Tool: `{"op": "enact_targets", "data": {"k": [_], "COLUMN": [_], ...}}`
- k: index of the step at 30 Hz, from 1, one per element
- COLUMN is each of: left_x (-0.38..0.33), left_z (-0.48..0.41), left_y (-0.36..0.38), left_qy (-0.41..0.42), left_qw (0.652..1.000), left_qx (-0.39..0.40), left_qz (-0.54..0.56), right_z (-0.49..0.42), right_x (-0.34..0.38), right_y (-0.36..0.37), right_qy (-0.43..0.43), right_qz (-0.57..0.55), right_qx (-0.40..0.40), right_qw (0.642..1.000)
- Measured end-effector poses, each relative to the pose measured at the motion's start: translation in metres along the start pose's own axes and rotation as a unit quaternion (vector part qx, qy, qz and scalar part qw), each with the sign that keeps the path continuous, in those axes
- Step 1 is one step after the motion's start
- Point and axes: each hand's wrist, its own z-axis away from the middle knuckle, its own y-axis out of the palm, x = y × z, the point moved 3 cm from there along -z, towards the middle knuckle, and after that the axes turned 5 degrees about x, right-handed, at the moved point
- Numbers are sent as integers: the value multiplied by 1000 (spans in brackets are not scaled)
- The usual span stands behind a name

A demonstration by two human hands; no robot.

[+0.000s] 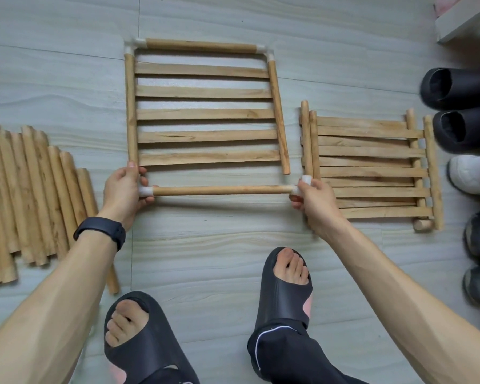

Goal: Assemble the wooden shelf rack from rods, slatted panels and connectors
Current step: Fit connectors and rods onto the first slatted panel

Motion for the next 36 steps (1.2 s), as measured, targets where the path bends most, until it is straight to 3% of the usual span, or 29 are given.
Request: {"op": "enact_targets", "data": {"k": [1,4,7,11,13,15,17,19,21,24,26,28,30,32,34,36], "left_x": [2,1,-5,-8,-9,-13,-17,-19,-19,-6,13,32,38,23,-5,-30], "left_z": [1,0,-4,-4,-4,-2,5,15,26,47,66,81,84,75,56,31], "left_y": [1,1,-4,0,0,0,6,17,36,81,114,137,141,125,90,41], "left_qy": [1,16,25,40,56,77,132,193,249,332,342,328,324,351,333,221], "left_qw": [1000,993,984,963,933,875,813,779,749,693,648,625,643,707,787,855], "left_qx": [-6,-10,10,-2,-26,-78,-137,-161,-129,4,111,178,193,134,-27,-172], "left_qz": [-20,-116,-175,-266,-353,-472,-550,-575,-601,-640,-671,-686,-667,-599,-518,-437], "right_z": [3,10,16,19,19,18,19,19,16,11,6,2,-2,-6,-8,-9], "right_x": [-6,-16,-21,-31,-34,-33,-32,-29,-26,-21,-20,-22,-26,-30,-34,-35], "right_y": [3,15,22,15,12,10,11,12,13,17,20,22,22,21,19,18], "right_qy": [22,42,58,35,10,6,67,159,190,169,152,140,130,111,93,85], "right_qz": [-11,110,71,84,85,69,-60,-209,-229,-174,-158,-150,-140,-126,-111,-97], "right_qx": [-5,42,79,65,64,68,80,104,125,139,137,133,136,130,107,61], "right_qw": [1000,992,993,994,994,995,993,959,947,960,966,970,972,977,984,990]}}
